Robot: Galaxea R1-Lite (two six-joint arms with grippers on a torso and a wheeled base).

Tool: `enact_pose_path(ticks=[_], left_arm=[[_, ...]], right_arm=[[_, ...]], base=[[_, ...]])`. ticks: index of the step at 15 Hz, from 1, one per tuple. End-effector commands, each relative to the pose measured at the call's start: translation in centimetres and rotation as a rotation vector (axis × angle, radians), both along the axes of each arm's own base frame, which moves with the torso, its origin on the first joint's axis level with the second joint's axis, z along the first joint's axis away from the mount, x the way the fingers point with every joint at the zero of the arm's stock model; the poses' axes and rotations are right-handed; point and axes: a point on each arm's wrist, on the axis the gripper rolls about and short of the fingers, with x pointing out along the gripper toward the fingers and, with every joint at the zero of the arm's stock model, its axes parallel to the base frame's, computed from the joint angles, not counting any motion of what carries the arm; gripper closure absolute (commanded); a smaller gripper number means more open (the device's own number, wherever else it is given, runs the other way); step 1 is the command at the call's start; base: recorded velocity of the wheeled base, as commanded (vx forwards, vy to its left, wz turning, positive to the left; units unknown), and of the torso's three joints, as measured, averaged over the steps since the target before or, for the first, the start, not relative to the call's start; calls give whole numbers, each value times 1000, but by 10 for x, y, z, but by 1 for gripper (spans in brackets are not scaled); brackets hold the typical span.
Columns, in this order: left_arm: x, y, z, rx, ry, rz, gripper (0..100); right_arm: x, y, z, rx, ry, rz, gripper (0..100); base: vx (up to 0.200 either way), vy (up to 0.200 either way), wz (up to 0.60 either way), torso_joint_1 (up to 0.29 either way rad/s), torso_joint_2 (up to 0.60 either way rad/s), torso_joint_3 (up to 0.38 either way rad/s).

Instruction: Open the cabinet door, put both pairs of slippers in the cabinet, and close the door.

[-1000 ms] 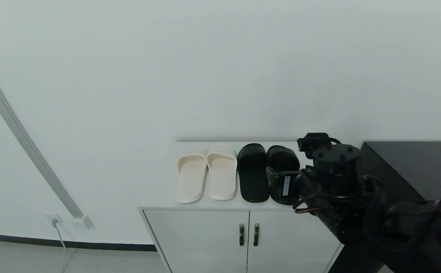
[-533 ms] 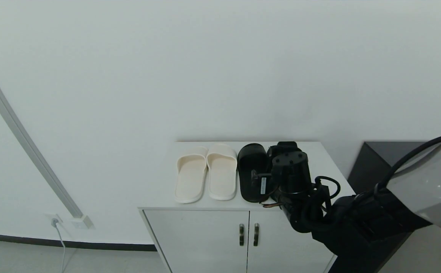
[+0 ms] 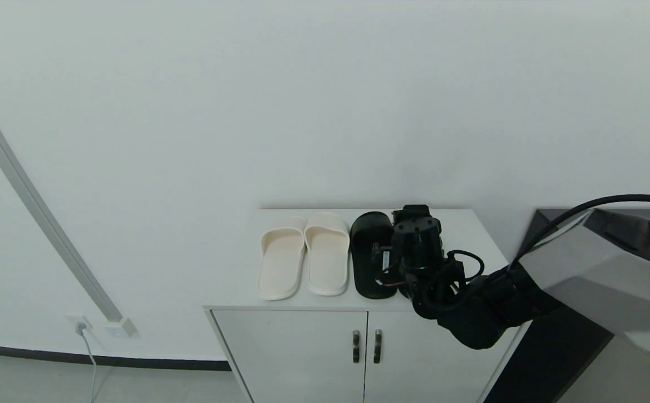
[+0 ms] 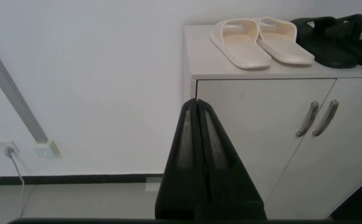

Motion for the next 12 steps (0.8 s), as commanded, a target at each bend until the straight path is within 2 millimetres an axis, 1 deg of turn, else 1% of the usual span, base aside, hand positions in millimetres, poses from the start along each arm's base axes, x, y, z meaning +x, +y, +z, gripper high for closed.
enact_pose_path(ticks=[1, 5, 8, 9, 12], left_arm=[[0, 0, 0, 0, 0, 0, 100], [0, 0, 0, 0, 0, 0, 100], [0, 0, 0, 0, 0, 0, 100], [0, 0, 0, 0, 0, 0, 100], [0, 0, 0, 0, 0, 0, 100]], right_arm=[[11, 2, -5, -4, -6, -10, 0], [27, 7, -11, -18, -18, -18, 0], [31, 8, -9, -17, -16, -20, 0], [32, 8, -9, -18, -16, -20, 100], [34, 8, -10, -17, -19, -25, 100]], base=[[0, 0, 0, 0, 0, 0], [0, 0, 0, 0, 0, 0], [0, 0, 0, 0, 0, 0], [0, 0, 0, 0, 0, 0], [0, 0, 0, 0, 0, 0]])
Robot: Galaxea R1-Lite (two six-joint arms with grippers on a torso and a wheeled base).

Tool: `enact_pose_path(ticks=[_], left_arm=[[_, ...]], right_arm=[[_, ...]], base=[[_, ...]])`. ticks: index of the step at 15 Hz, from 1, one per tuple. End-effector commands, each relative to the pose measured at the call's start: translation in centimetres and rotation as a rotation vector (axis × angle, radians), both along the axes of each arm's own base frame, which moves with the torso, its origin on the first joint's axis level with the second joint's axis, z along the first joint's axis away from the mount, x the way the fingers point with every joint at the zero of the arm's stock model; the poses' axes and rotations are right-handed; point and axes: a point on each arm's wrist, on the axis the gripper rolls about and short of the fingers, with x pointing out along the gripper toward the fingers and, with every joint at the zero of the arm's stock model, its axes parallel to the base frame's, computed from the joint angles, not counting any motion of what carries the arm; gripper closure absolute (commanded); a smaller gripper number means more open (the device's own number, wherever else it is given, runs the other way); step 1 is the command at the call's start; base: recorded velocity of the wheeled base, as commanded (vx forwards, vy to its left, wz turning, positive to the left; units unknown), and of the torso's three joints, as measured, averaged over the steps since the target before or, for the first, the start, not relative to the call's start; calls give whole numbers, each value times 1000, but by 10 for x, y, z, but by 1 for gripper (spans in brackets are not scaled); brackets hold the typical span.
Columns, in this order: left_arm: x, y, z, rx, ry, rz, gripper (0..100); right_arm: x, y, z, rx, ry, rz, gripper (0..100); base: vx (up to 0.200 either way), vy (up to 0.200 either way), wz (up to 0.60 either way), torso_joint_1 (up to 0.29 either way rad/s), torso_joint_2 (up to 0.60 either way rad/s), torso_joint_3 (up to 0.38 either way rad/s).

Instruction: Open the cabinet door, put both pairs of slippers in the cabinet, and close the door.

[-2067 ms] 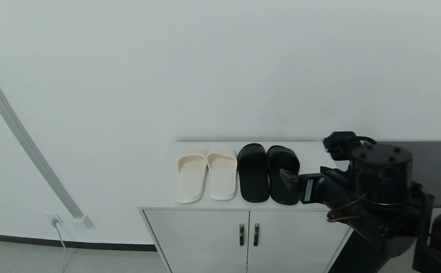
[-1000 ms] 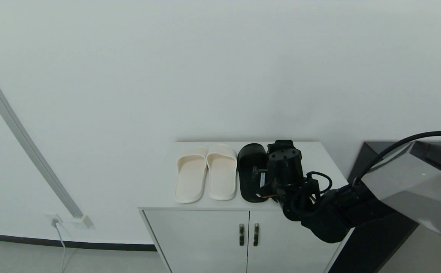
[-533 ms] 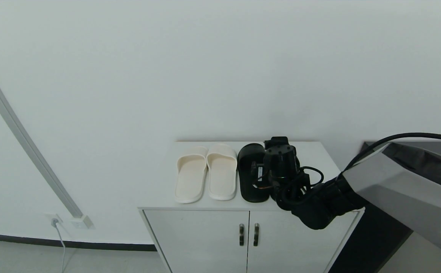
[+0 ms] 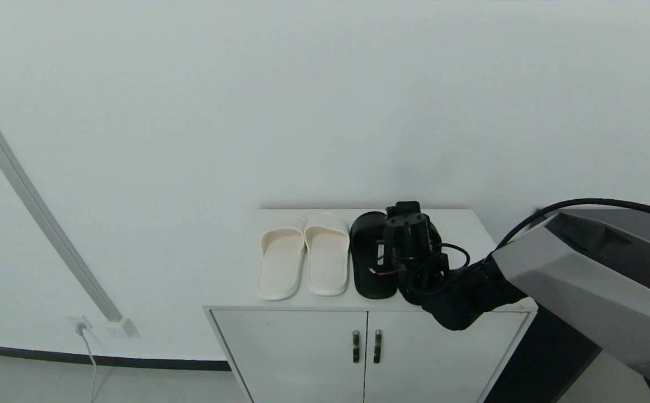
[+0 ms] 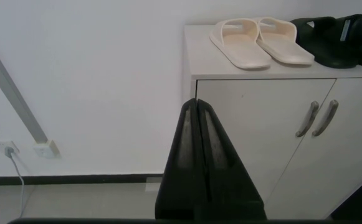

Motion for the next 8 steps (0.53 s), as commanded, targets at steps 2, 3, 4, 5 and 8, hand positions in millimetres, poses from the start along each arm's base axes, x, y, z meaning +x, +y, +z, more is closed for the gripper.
enact_pose_path(ticks=[2, 3, 4, 5, 8], left_arm=[[0, 0, 0, 0, 0, 0, 100], [0, 0, 0, 2, 0, 0, 100], [0, 0, 0, 2, 0, -2, 100], [0, 0, 0, 2, 0, -2, 100], [0, 0, 0, 2, 0, -2, 100]], right_arm=[[1, 0, 2, 4, -5, -1, 100], [0, -1, 5, 6, -11, -4, 100], [-2, -2, 12, 5, -21, -7, 100], [-5, -4, 18, 9, -29, -5, 100], [-31, -13, 43, 17, -42, 16, 100]], base=[[0, 0, 0, 0, 0, 0], [0, 0, 0, 0, 0, 0], [0, 0, 0, 0, 0, 0], [0, 0, 0, 0, 0, 0], [0, 0, 0, 0, 0, 0]])
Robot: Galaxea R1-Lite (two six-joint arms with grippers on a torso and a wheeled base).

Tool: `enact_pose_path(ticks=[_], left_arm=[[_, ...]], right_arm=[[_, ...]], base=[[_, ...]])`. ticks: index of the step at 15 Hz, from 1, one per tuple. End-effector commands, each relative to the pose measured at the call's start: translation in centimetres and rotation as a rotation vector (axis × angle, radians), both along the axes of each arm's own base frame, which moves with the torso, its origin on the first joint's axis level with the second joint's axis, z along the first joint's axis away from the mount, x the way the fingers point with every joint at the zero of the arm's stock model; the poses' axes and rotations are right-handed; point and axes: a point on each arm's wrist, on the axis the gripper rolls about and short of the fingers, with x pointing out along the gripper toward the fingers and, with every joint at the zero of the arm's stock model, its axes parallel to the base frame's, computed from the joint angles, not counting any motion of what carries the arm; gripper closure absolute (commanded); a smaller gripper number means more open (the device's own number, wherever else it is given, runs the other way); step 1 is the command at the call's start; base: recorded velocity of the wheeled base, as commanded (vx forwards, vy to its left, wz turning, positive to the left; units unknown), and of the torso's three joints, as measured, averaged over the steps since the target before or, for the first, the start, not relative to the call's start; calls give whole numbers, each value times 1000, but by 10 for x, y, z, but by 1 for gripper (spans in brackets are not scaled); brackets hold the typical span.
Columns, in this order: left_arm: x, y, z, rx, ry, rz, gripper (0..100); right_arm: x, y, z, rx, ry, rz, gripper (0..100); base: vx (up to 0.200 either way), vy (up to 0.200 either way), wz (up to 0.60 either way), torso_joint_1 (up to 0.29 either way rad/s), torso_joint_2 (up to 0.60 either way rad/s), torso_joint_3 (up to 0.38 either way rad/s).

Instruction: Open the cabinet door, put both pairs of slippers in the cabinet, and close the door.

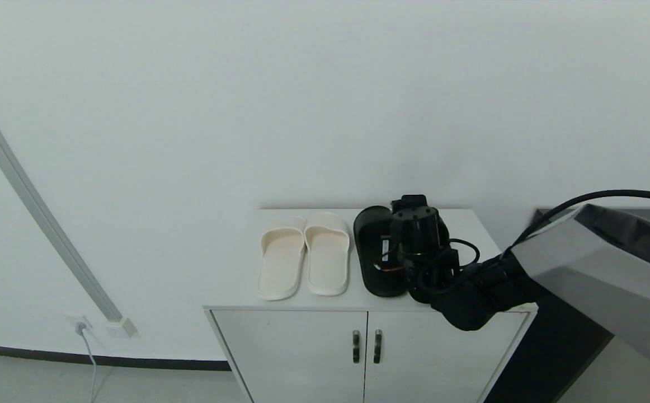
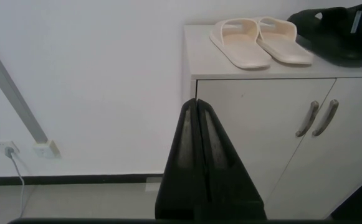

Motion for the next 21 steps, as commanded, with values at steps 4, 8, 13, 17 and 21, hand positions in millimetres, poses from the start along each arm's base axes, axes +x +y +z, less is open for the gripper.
enact_pose_path(ticks=[4, 8, 13, 17, 21], left_arm=[[0, 0, 0, 0, 0, 0, 100], [0, 0, 0, 0, 0, 1, 100], [0, 0, 0, -1, 0, 1, 100], [0, 0, 0, -1, 0, 1, 100], [0, 0, 0, -1, 0, 1, 100]], right_arm=[[-110, -51, 55, 38, 14, 232, 100], [-173, -99, 63, 47, 47, 512, 100], [-201, -110, 47, -19, 94, 718, 100], [-203, -110, 46, -21, 98, 724, 100], [-203, -111, 43, -26, 108, 725, 100]], base=[[0, 0, 0, 0, 0, 0], [0, 0, 0, 0, 0, 0], [0, 0, 0, 0, 0, 0], [0, 0, 0, 0, 0, 0], [-100, 0, 0, 1, 0, 2]])
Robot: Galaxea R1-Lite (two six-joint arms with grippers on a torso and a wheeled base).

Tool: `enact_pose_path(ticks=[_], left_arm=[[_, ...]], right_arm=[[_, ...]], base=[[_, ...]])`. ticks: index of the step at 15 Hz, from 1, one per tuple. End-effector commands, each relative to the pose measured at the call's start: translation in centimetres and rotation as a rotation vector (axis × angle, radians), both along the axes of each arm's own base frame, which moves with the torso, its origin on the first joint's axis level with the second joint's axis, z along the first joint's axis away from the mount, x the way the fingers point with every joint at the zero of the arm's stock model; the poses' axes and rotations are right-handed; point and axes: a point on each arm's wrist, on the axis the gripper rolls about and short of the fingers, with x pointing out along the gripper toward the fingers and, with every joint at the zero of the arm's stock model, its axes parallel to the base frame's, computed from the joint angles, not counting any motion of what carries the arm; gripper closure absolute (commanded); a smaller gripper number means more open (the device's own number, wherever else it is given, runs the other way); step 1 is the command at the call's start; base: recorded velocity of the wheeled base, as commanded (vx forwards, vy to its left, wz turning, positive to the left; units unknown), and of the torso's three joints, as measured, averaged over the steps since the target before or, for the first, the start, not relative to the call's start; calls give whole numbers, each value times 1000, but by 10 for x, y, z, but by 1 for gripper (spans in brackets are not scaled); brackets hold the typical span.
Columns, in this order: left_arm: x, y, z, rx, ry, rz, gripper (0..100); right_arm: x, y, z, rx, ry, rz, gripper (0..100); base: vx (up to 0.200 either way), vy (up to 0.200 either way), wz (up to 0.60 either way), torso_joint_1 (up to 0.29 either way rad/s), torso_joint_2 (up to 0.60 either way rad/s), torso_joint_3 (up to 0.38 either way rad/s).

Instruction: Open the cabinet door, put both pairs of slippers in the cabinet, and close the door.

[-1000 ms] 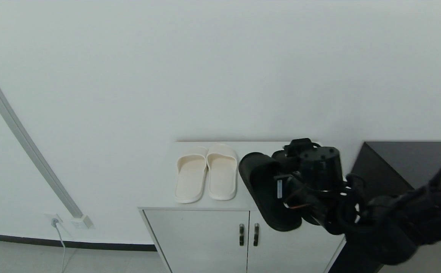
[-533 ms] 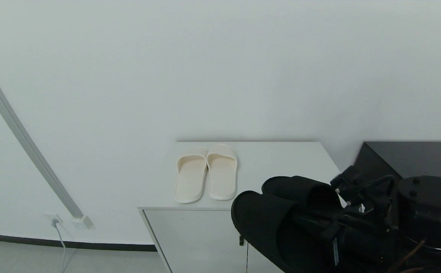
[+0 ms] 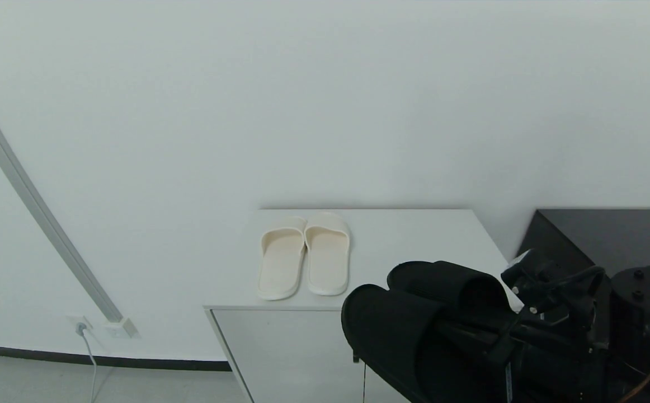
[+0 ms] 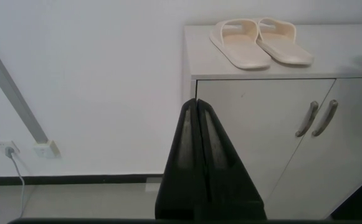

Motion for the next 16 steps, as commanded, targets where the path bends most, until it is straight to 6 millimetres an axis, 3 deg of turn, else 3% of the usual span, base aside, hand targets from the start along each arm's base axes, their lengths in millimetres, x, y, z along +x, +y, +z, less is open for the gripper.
enact_pose_path(ticks=[1, 6, 16], left_arm=[[0, 0, 0, 0, 0, 0, 100], [0, 0, 0, 0, 0, 0, 100], [0, 0, 0, -2, 0, 0, 100]], right_arm=[[0, 0, -2, -6, 6, 1, 100], [-1, -3, -5, -14, 14, -2, 100], [-2, -3, -9, -25, 25, 1, 100]], base=[[-200, 0, 0, 12, 2, 2], [-200, 0, 0, -1, 0, 4], [0, 0, 0, 0, 0, 0]])
